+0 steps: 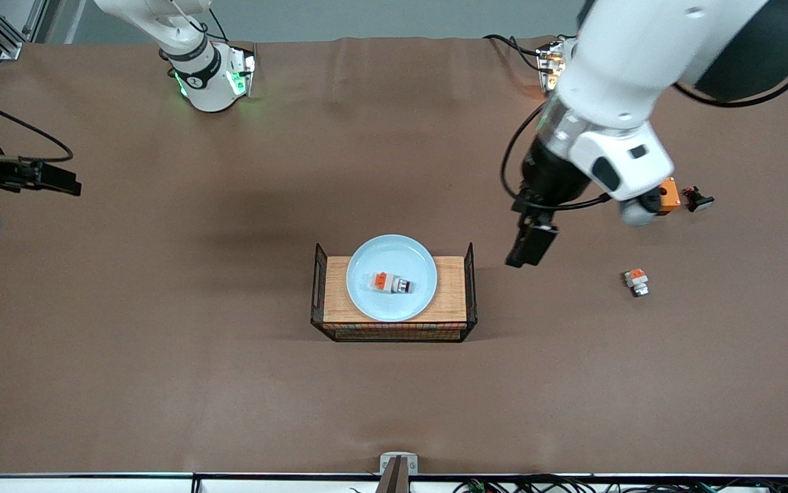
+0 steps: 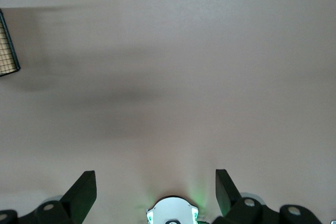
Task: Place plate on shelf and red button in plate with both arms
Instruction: 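Open the left gripper and lift it away from the plate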
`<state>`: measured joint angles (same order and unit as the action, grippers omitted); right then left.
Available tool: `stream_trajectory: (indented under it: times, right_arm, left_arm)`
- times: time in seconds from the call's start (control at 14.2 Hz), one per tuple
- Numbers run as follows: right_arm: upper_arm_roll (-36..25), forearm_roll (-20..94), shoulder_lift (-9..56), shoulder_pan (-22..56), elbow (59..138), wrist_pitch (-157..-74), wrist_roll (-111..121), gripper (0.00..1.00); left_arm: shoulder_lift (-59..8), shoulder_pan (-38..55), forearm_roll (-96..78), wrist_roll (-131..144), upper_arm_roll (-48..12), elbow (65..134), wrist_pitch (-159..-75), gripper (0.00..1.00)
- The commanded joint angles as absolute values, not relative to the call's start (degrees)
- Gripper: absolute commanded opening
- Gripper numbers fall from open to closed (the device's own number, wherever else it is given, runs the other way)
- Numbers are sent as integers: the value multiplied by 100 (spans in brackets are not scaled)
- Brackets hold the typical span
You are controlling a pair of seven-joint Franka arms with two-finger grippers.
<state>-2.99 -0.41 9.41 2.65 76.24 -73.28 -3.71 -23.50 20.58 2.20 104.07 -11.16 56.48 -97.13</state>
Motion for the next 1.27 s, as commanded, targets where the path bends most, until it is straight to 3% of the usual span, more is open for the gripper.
stream_trajectory:
  times: [0.0, 0.28, 0.49, 0.99, 1.2]
  right_arm:
    - [-237, -70, 607, 255, 7814, -7383, -483, 100]
    - [-272, -70, 528, 141, 7883, -7217, -492, 100]
    - [-272, -35, 168, 97, 8366, -7408, -492, 100]
    - [-264, 0, -211, 97, 8789, -7805, -492, 100]
    - [-264, 0, -518, 88, 9210, -8085, -492, 100]
  left_arm:
    - [-1891, 1505, -183, 9759, -1204, 5871, -9441, 100]
    - [-1556, 600, -404, 8256, -1344, 5897, -8703, 100]
    - [-1468, -157, -352, 7237, -1678, 5906, -8202, 100]
    - [-1468, -640, 299, 5215, -1635, 5924, -6778, 100]
    - [-1468, -1036, 255, 4152, -1661, 6082, -6706, 100]
